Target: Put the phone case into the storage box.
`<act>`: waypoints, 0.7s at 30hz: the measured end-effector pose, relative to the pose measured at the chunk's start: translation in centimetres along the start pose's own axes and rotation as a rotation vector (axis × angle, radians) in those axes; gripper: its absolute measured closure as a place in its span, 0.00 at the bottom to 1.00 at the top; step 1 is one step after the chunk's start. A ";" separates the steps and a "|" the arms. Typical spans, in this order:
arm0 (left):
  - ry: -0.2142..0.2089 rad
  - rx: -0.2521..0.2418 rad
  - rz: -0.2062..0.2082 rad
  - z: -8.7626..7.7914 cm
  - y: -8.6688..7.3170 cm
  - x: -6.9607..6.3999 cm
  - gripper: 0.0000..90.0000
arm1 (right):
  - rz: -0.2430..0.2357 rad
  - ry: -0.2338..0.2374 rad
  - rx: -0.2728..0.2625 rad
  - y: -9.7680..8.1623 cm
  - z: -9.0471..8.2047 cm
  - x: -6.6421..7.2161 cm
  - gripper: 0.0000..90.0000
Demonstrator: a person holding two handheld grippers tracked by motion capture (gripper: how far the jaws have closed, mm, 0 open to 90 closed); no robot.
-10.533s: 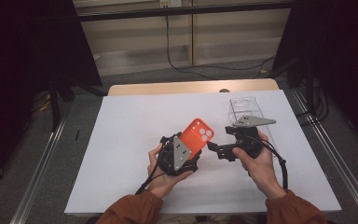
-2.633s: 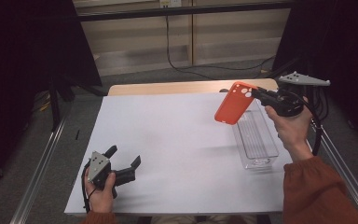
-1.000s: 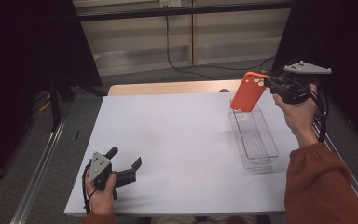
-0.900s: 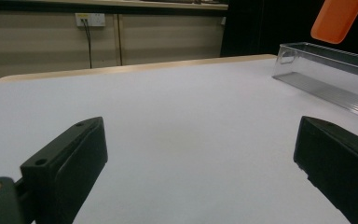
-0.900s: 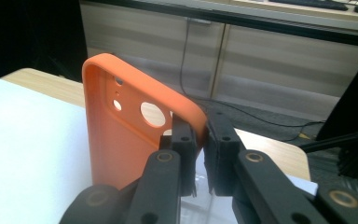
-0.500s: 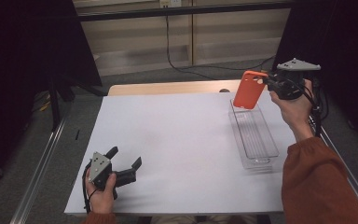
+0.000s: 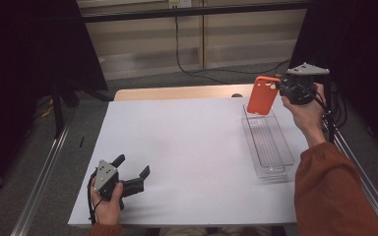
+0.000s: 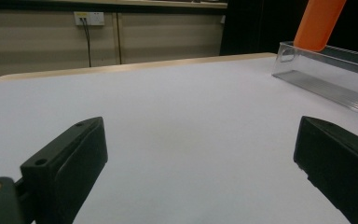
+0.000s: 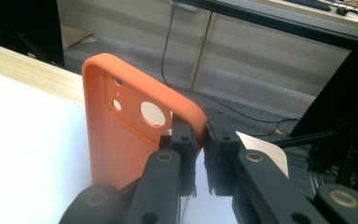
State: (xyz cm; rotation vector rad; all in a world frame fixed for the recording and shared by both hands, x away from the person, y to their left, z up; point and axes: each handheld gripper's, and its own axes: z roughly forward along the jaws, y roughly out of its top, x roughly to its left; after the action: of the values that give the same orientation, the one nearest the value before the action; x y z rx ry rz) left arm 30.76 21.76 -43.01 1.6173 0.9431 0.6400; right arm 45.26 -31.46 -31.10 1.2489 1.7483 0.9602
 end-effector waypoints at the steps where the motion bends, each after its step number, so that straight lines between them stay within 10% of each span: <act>1: -0.002 0.001 0.003 0.0 0.0 0.0 0.03 | -0.001 0.000 0.001 -0.1 0.1 0.0 0.92; 21: 0.003 0.002 -0.004 0.0 0.0 0.1 0.03 | -0.036 -0.010 0.028 -1.2 2.3 0.4 0.92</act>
State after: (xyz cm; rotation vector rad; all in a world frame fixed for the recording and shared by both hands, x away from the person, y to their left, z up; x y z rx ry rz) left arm 30.77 21.85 -43.03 1.6167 0.9493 0.6396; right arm 46.81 -31.06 -33.18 1.2341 1.7766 0.9105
